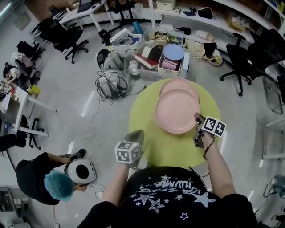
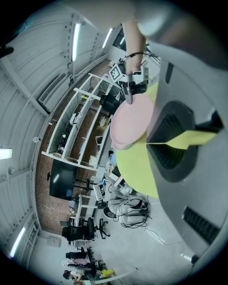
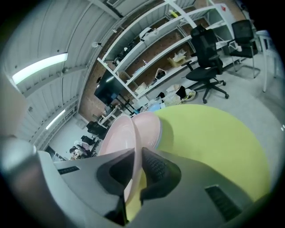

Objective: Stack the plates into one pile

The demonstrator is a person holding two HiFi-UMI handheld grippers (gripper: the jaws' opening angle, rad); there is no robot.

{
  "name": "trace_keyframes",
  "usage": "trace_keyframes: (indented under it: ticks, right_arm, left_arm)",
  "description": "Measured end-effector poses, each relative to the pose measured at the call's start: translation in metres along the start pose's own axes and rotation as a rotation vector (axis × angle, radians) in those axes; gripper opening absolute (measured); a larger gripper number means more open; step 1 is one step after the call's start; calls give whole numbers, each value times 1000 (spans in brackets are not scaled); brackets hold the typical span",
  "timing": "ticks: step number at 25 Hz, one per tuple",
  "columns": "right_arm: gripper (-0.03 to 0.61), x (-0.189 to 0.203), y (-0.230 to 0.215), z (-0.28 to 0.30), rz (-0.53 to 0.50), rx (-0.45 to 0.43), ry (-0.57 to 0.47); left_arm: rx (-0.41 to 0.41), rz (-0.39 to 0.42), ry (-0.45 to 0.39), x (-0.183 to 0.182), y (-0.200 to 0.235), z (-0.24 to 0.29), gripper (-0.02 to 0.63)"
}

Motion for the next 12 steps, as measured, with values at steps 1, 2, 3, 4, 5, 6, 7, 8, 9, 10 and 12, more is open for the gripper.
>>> trace_keyframes:
  ticks: [1,2,3,4,5,6,7,8,9,10,12]
  right_arm:
    - [34,-4,-4,0,14,7,-12]
    - [35,-8,-8,0,28,12,-24]
    - [36,-11,-12,1,43,17,-36]
    - [37,-15,-16,2,60,22,-47]
    - [37,-18,-20,3,77,27,-59]
    - [37,-21,-24,4,96,31,-70]
    - [37,-23,-27,5,114,36,-81]
    - [37,-26,-31,7,131,42,-90]
    - [37,-28,-34,8,148,47,-98]
    - [37,-29,-36,10,163,51,-106]
    - [37,-33,-41,14,191,56,-121]
  left_arm:
    - [2,-1,2,-1,-1,3,18]
    - [4,-2,6,-2,-2,7,18]
    - [6,-3,10,-4,-4,10,18]
    - [8,-2,13,-6,-5,14,18]
    - [9,0,16,-9,-7,17,18]
    - [11,1,18,-11,-8,20,18]
    - [12,2,19,-13,-9,24,18]
    - [13,1,20,-16,-10,27,18]
    - [14,0,21,-18,-12,30,18]
    - [16,0,22,-20,-13,32,18]
    - [18,3,26,-23,-15,38,18]
Point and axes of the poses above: the fingertips, and each gripper's own axes: z forward along the fingers, y to its left, x out of its underside, the point moved 8 cm from there along -z, backward along the fingers, and after that the axes turned 14 degrees about -x, right-handed, at the moved point
